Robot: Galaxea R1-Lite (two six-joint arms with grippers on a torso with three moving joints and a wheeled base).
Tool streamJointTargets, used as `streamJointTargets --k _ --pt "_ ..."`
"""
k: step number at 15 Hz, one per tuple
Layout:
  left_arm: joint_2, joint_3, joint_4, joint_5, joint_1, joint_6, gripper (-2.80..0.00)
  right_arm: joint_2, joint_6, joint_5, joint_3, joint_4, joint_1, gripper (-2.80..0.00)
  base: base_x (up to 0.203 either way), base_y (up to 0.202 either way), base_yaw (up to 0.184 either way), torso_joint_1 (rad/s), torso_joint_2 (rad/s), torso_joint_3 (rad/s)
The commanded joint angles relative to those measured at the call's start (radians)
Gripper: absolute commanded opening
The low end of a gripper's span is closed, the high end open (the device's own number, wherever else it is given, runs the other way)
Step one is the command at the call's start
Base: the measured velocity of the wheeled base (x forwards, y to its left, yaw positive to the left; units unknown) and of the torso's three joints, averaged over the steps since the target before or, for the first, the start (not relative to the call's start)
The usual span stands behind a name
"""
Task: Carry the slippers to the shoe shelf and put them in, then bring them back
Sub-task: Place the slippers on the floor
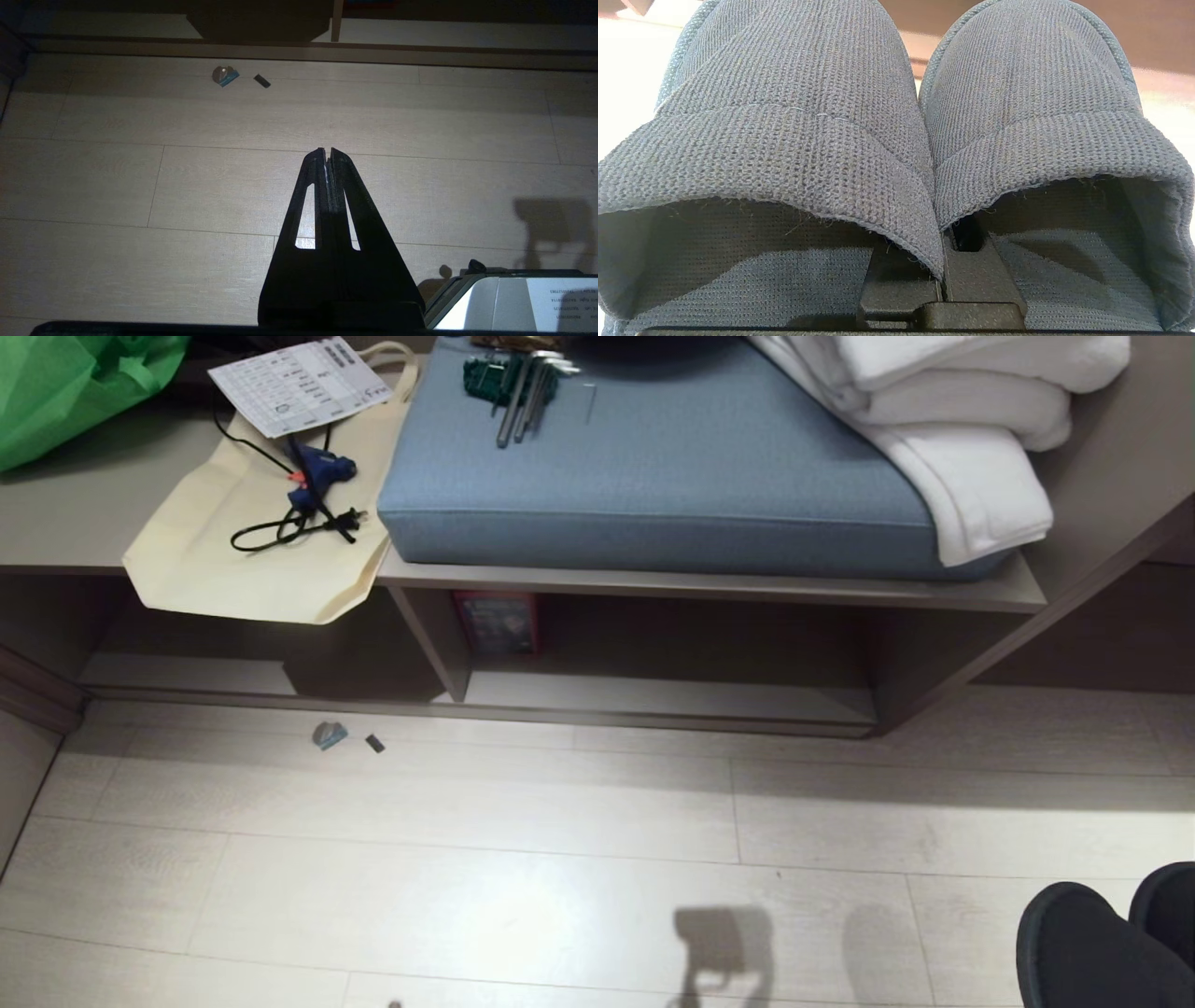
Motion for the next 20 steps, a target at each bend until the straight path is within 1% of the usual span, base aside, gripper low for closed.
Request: streamJointTargets --k 1,20 --pt "0.000 0.000 -0.001 0.000 0.000 -0.001 -2.80 0.002 -0.001 0.001 0.000 0.000 0.000 -2.80 0.000 0.000 0.000 0.006 0.00 0.201" --pt "0.000 0.000 -0.001 0.000 0.000 -0.001 -2.80 0.002 0.004 0.001 0.000 0.000 0.000 -2.80 0.000 0.000 0.000 0.001 0.00 0.203"
